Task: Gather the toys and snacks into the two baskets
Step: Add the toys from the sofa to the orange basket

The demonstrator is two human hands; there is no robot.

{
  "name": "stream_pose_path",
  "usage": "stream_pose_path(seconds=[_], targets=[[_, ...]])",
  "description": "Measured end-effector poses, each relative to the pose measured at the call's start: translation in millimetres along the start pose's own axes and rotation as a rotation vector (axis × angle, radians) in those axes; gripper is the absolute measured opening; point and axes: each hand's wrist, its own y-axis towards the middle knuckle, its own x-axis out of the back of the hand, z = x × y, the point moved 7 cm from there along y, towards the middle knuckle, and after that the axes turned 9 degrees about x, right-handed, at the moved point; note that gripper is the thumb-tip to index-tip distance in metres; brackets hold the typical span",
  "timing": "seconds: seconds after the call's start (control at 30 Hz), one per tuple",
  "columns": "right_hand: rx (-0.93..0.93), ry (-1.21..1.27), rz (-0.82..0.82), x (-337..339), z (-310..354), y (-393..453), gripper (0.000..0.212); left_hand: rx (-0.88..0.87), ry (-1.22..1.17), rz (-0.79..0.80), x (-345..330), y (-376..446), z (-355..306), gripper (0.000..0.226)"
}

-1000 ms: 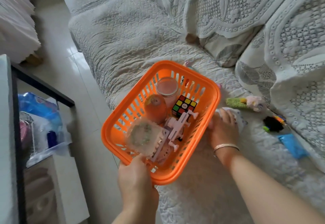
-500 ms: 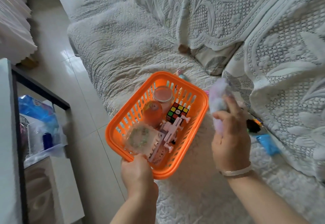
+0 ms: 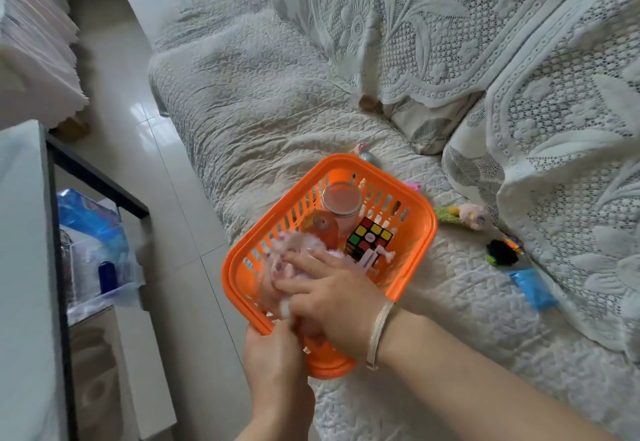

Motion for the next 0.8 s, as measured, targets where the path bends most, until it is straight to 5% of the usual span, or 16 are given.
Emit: stream_pose_path(seconds=[0.07,0.13,0.23,0.47,0.57,0.7,0.8], targets=[[-0.137,0.125,0.257,-17.2,-3.5,-5.2,0.029,-0.004,0.027,-0.036,8.4,2.2,-2.0,0.031],[-0.193,0.282,0.318,-22.2,1.1,-2.5,0.029,0.000,0.024,-0.060,15.8,3.0,-6.0,0.036],[-0.248,0.425,0.110,-7.6,-0.3,11.1,0.027,0.021,0.011,-0.093,26.6,1.7,-10.9,0.034],[-0.066,0.160,-0.165,9.1,17.6,53.5,0.022,-0.029,-0.201,-0.198,48.1,11.5,-43.3,0.029],[-0.078,0.207,-0.424,23.5,6.5,60.5,0.023,-0.030,-0.259,-0.251,50.5,29.5,-58.1,0.026],[-0.320,0.189,-0.833,32.9,-49.0,47.7,0.027,-0.021,-0.306,-0.292,44.8,53.6,-75.2,0.023],[-0.647,0.095,-0.737,-7.0,-114.7,43.3,0.039,-0.029,-0.312,-0.309,39.9,66.3,-86.9,0.022]])
